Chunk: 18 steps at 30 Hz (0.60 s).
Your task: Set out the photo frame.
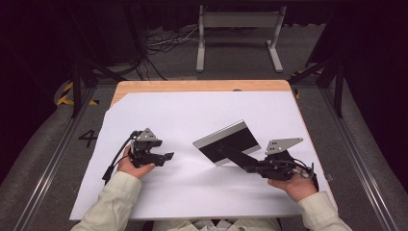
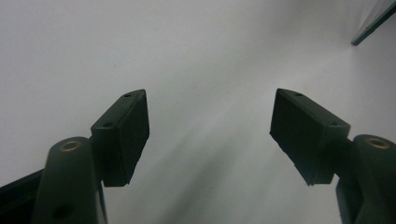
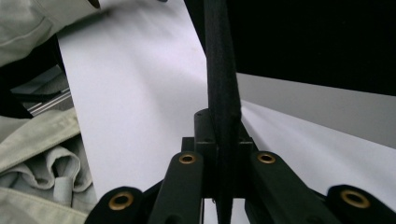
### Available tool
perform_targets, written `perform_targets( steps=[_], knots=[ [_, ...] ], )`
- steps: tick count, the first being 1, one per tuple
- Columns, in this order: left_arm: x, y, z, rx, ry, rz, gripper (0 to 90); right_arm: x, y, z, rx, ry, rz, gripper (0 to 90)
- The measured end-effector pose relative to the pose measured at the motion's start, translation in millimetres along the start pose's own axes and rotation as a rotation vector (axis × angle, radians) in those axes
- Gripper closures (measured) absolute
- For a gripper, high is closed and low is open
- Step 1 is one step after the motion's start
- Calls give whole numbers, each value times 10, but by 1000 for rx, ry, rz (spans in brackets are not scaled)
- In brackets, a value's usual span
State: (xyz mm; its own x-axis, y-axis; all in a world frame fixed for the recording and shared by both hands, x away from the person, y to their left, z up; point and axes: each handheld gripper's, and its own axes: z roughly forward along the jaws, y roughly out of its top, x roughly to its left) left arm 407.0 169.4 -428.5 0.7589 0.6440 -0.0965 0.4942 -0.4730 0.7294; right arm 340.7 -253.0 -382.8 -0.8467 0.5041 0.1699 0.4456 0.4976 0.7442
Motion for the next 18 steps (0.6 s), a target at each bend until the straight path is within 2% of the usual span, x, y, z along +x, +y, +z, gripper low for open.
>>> perform_targets(
  steps=[4,11,14,18],
  knots=[
    [1,-1,3,1,-1,1,290,-5,-28,3,32,3,3,863],
    [3,1,5,6,5,11,287,-22,-75,26,99,4,-29,859],
    [2,4,3,5,1,12,286,-48,-100,33,115,5,-17,855],
    [2,4,1,4,2,11,286,-79,-120,43,135,10,-24,852]
  ],
)
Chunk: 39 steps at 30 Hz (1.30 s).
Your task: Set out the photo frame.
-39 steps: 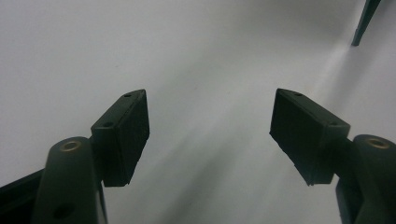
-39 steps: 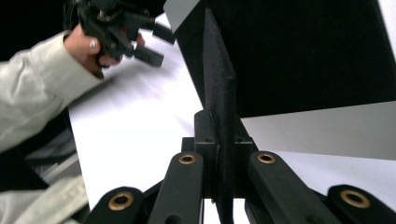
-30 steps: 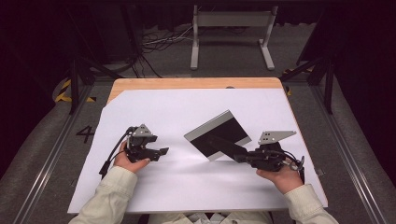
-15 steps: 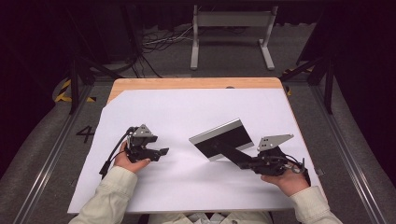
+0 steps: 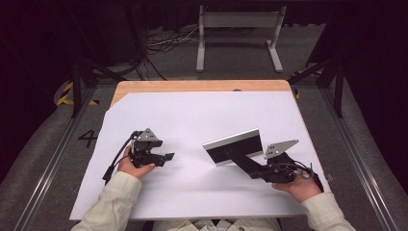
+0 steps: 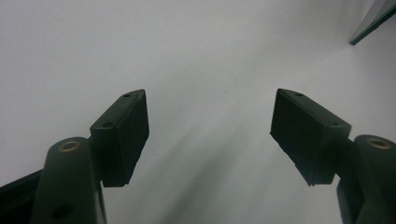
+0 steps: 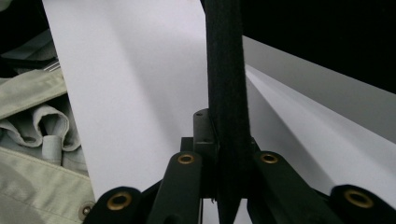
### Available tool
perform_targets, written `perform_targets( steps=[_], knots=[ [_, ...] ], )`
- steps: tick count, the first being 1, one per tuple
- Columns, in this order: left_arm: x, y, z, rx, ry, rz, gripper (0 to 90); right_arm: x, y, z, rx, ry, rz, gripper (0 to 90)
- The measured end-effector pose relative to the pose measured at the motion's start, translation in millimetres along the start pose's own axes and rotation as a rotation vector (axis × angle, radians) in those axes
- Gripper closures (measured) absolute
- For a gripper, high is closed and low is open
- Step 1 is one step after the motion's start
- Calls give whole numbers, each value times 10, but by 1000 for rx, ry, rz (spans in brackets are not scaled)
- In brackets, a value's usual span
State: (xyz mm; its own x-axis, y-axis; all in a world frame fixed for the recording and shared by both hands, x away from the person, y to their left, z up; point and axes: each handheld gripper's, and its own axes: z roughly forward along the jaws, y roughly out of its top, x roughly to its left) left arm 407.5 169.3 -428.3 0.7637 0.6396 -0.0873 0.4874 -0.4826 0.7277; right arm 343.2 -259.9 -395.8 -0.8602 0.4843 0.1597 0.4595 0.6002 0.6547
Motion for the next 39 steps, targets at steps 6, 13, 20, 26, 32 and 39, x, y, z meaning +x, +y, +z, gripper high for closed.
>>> perform_targets(
  steps=[6,13,20,26,32,39],
  knots=[
    [-10,-2,11,2,-8,-9,284,-32,-29,24,27,1,-27,847],
    [-13,-2,17,5,-9,-9,283,-104,-76,57,53,2,-6,827],
    [-15,-1,16,7,-10,-9,282,-143,-106,78,61,11,3,817],
    [-12,0,18,2,-9,-9,282,-179,-157,126,99,17,23,804],
    [-17,3,24,5,-7,-1,282,-182,-169,141,111,14,20,802],
    [-19,6,24,4,-7,1,283,-194,-181,154,119,20,39,789]
  ],
)
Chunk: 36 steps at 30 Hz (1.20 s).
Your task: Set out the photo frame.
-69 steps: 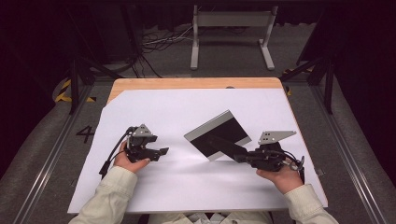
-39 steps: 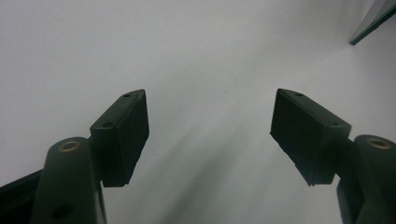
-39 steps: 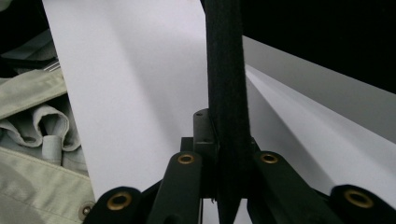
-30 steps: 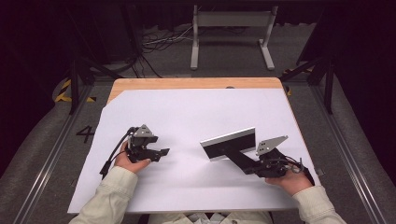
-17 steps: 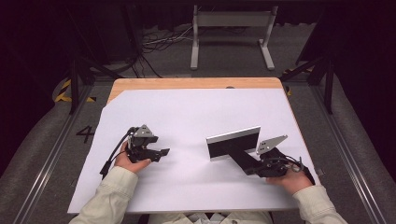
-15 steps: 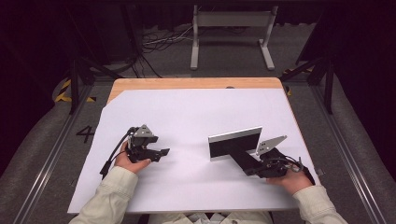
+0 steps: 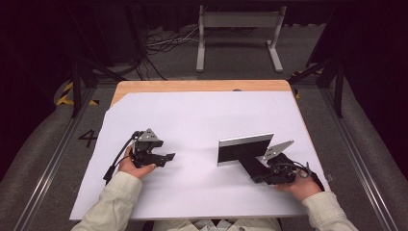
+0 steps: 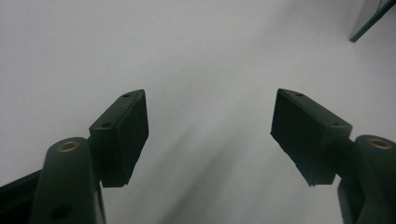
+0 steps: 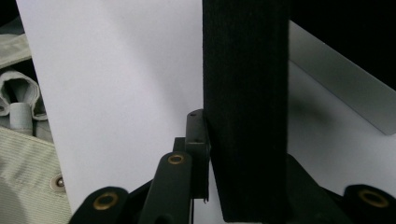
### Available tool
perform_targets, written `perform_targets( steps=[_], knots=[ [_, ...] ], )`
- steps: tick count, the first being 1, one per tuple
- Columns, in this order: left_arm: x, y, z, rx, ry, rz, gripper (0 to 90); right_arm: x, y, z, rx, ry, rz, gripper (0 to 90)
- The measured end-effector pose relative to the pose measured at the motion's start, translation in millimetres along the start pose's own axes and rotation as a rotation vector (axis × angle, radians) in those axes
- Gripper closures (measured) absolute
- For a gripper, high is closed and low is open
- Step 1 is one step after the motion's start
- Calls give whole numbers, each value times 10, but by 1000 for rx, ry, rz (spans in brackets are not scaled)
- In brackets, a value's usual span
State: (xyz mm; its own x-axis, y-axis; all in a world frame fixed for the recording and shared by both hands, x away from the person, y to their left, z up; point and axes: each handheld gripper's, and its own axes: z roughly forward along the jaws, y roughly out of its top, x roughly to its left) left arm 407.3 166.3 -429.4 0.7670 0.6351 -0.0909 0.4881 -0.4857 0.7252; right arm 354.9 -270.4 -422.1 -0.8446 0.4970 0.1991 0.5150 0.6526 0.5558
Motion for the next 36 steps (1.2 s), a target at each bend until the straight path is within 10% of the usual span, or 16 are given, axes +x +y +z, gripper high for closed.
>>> perform_targets(
  steps=[36],
  knots=[
    [-105,61,82,-34,-23,22,288,27,-121,-184,-23,-62,15,625]
  ],
)
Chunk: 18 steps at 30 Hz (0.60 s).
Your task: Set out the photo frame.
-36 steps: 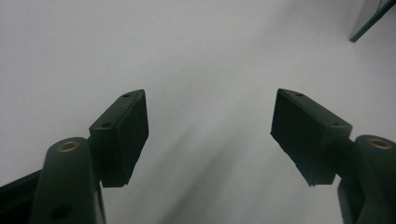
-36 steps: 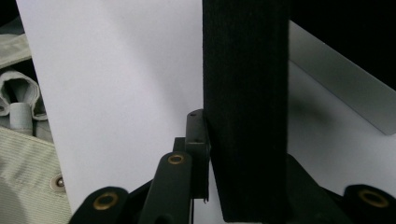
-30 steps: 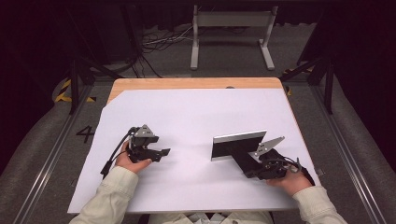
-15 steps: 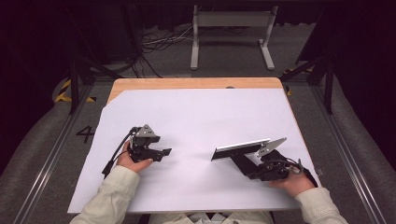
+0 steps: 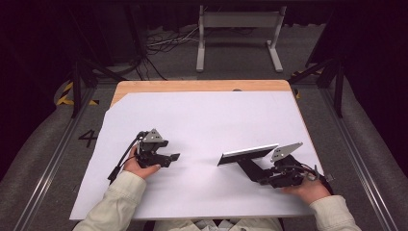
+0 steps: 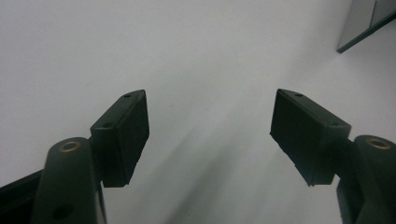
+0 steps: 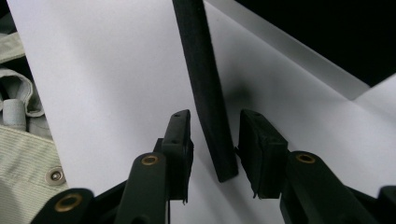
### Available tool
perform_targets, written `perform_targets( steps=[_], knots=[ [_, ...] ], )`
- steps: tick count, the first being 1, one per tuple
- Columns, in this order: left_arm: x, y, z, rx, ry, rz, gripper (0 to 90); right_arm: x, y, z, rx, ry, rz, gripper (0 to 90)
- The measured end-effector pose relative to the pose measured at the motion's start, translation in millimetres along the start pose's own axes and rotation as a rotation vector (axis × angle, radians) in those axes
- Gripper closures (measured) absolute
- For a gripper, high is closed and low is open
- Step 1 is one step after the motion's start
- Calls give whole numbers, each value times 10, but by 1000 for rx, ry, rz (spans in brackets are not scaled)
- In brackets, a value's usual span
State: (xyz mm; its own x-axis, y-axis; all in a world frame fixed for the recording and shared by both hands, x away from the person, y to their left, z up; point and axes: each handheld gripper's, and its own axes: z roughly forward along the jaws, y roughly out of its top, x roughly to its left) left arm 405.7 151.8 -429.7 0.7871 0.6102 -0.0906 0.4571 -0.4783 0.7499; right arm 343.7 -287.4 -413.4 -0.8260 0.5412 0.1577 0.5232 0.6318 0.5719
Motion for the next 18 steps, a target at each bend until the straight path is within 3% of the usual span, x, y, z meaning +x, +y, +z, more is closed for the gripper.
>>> perform_targets(
  steps=[4,12,18],
  knots=[
    [-27,30,-22,-15,10,-2,319,-10,-27,-84,-28,-15,-17,606],
    [-189,179,-45,-40,13,49,350,-16,-65,-329,-102,-85,-31,611],
    [-215,194,-25,-51,13,68,382,-16,-77,-438,-146,-125,-46,621]
  ],
)
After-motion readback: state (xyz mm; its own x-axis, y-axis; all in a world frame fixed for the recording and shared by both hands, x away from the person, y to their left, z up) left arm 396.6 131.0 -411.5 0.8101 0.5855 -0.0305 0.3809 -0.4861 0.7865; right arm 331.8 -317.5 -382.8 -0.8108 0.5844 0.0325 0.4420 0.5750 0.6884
